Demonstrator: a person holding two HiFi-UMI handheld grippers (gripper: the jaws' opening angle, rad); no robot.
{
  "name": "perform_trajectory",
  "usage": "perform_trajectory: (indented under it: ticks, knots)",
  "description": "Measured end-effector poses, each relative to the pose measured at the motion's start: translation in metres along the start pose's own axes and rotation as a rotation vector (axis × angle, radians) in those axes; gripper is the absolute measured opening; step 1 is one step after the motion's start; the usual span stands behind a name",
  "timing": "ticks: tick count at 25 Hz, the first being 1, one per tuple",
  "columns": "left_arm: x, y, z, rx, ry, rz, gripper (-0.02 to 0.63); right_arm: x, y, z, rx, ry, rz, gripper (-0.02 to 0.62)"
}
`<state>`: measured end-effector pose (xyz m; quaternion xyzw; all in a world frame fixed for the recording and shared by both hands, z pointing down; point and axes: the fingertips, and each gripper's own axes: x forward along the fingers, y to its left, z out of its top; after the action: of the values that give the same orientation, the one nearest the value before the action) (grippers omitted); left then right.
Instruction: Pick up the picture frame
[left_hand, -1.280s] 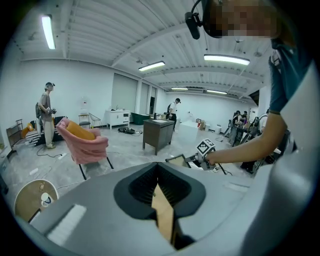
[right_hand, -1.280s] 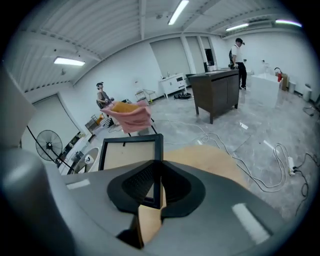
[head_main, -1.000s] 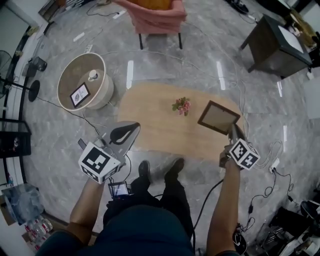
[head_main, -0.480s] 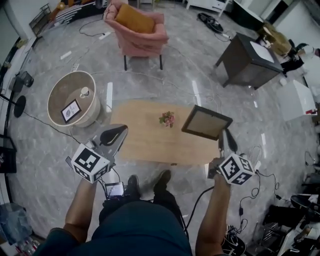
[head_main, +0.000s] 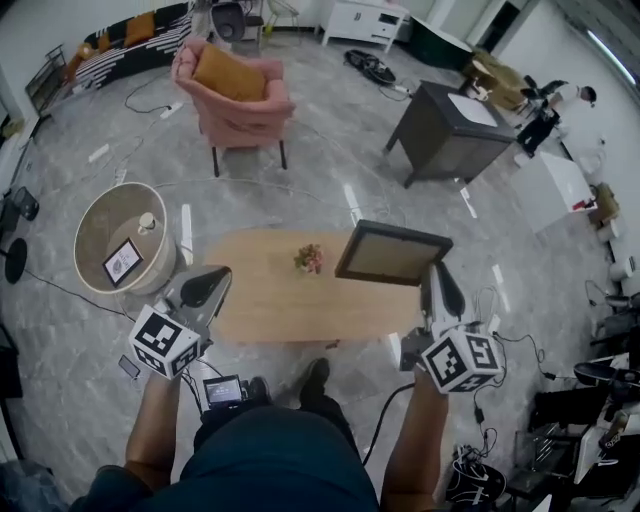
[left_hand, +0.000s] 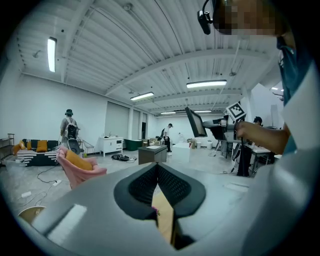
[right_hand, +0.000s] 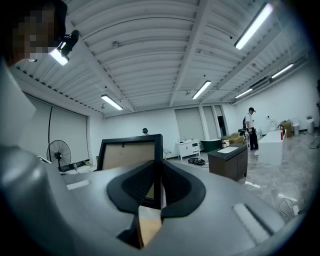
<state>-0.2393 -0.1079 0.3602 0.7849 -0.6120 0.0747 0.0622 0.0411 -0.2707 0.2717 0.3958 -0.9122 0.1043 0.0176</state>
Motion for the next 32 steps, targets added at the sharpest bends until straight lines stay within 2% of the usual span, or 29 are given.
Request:
perform_trajectory:
  ticks: [7, 12, 21, 32]
  knots:
    - [-0.01, 0.003, -0.001, 0.009, -0.014, -0.041, -0.003, -0.034, 0.039, 0.022, -0.046, -0.083, -0.007, 0.055]
    - [-0.01, 0.006, -0.003, 0.011, -0.018, -0.053, -0.003, -0.05, 0.046, 0.028, -0.095, -0.131, -0.044, 0.052]
    - [-0.014, 0.03, -0.009, -0.001, -0.018, -0.05, -0.003, -0.038, 0.059, 0.022, -0.088, -0.121, -0.057, 0.052]
    - [-0.02, 0.038, -0.01, -0.009, -0.012, -0.034, -0.003, -0.029, 0.061, 0.02, -0.081, -0.101, -0.049, 0.052]
